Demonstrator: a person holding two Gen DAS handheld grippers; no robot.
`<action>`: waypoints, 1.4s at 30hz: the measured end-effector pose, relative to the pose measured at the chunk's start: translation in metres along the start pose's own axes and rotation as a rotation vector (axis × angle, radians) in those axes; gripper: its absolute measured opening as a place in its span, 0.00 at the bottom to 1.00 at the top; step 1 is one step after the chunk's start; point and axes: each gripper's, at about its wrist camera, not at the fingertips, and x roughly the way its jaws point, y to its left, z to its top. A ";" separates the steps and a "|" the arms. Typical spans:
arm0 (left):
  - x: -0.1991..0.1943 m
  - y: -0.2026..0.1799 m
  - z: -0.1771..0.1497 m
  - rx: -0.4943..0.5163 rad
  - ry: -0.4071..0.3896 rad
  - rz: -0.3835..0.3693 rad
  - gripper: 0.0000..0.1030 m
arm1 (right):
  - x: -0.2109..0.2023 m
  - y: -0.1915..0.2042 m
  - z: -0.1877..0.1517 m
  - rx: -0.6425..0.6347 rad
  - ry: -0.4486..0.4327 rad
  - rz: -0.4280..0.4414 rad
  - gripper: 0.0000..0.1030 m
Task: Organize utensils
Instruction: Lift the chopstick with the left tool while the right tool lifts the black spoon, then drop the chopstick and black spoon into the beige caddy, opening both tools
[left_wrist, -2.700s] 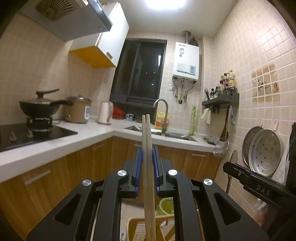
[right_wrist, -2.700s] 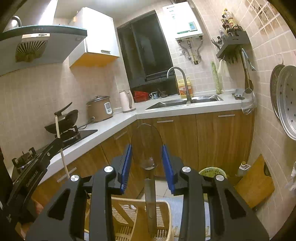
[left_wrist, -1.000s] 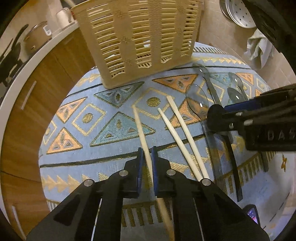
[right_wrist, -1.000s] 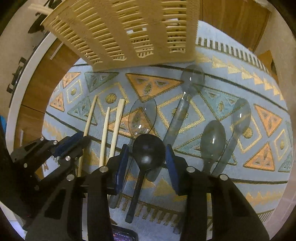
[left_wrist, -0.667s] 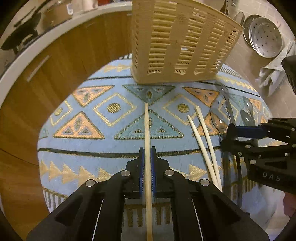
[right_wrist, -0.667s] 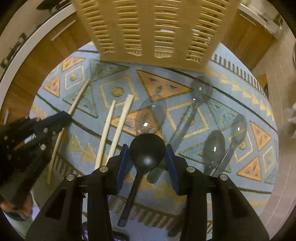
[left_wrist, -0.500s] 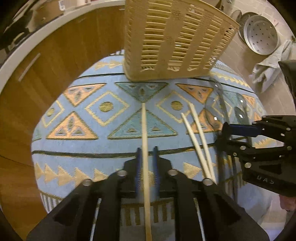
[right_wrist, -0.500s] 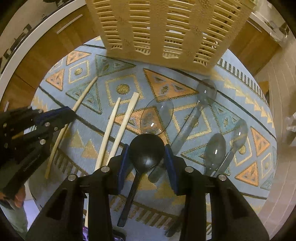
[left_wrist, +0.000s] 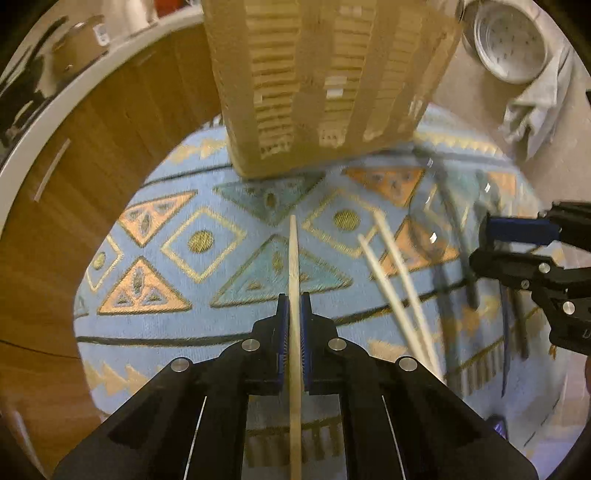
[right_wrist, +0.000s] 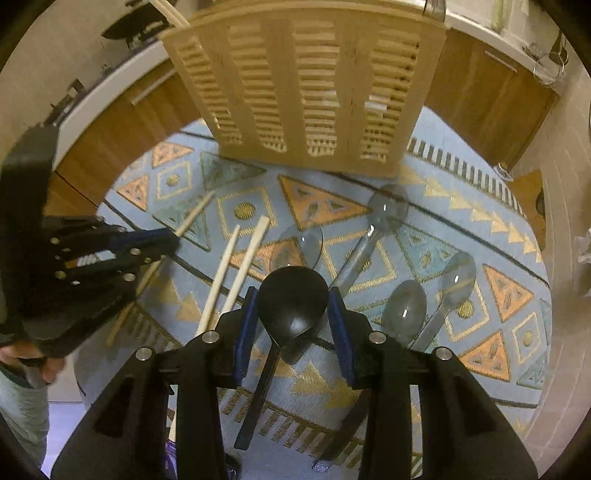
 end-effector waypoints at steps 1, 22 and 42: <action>-0.005 -0.001 -0.003 -0.013 -0.027 -0.018 0.04 | -0.006 -0.001 -0.001 -0.004 -0.026 0.012 0.34; -0.191 -0.010 0.057 -0.139 -0.884 -0.172 0.04 | -0.159 0.002 0.049 -0.012 -0.601 0.100 0.34; -0.125 -0.006 0.133 -0.269 -1.074 0.111 0.04 | -0.118 -0.051 0.143 0.078 -0.846 -0.320 0.34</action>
